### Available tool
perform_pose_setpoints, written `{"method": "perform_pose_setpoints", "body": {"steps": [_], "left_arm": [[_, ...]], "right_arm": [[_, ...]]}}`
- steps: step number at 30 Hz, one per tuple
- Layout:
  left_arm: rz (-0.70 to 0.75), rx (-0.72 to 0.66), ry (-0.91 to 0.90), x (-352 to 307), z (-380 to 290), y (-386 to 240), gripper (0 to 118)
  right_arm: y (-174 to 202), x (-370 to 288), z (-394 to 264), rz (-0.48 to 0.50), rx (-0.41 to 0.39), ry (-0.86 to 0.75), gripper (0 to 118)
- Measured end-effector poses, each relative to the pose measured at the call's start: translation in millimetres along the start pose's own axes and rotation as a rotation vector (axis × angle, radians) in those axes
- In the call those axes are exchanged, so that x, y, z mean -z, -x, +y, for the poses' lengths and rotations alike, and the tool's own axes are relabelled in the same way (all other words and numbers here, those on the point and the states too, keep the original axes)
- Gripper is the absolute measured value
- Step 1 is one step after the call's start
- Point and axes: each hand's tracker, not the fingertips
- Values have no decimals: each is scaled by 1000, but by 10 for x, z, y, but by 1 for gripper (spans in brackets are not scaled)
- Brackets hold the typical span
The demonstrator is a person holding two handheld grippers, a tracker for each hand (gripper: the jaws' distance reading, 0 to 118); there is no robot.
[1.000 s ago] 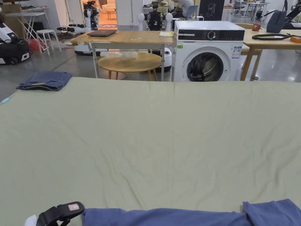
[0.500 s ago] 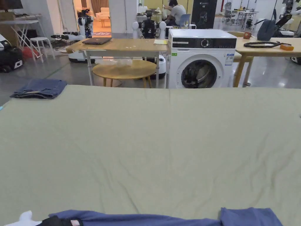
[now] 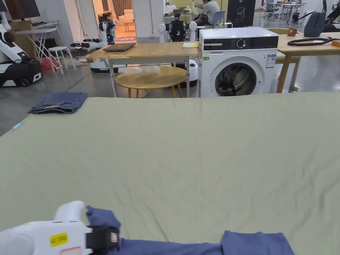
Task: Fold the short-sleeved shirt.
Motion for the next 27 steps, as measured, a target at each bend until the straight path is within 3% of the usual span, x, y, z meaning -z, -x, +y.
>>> {"method": "perform_pose_setpoints", "body": {"steps": [5,6,7,8,9,12,13,14,15,16,17,18,19,20,22,24,27], "left_arm": [[79,159,134,880,-234,-432,4],[73,144,144,992,-268,-454,17],[15,86,162,1062,-288,-411,65],[-82,-8,174,1092,-289,-377,98],[-172,-104,159,1033,-288,-343,108],[-440,-259,-13,650,-145,-258,108],[-414,-272,-101,527,-94,-225,103],[-318,-261,-152,432,-66,-202,89],[-205,-237,-203,347,-40,-290,60],[-22,-140,-220,339,-70,-329,10],[115,-48,-236,372,-118,-382,0],[267,62,-244,481,-231,-434,0],[304,120,-230,606,-304,-516,0],[263,164,-107,753,-420,-562,0],[99,148,13,1029,-644,-660,0],[34,155,106,1303,-863,-870,0],[76,262,99,1462,-993,-1212,0]], "right_arm": [[-75,-42,-62,12,15,8,0],[-75,-71,-78,3,10,10,0],[-103,-106,-87,-4,12,11,0],[-146,-137,-90,-5,19,11,0],[-191,-166,-92,-8,27,12,0],[-291,-215,-112,-38,32,13,0],[-331,-218,-119,-46,43,14,0],[-351,-225,-123,-49,60,15,0],[-381,-229,-132,-50,86,17,0],[-411,-231,-143,-48,107,19,0],[-430,-231,-153,-49,110,19,0],[-443,-227,-172,-53,109,20,0],[-452,-223,-182,-57,109,22,0],[-467,-221,-193,-59,110,25,0],[-470,-221,-188,-56,123,32,0],[-481,-219,-194,-55,138,37,0],[-487,-248,-194,-65,137,39,0]]}}
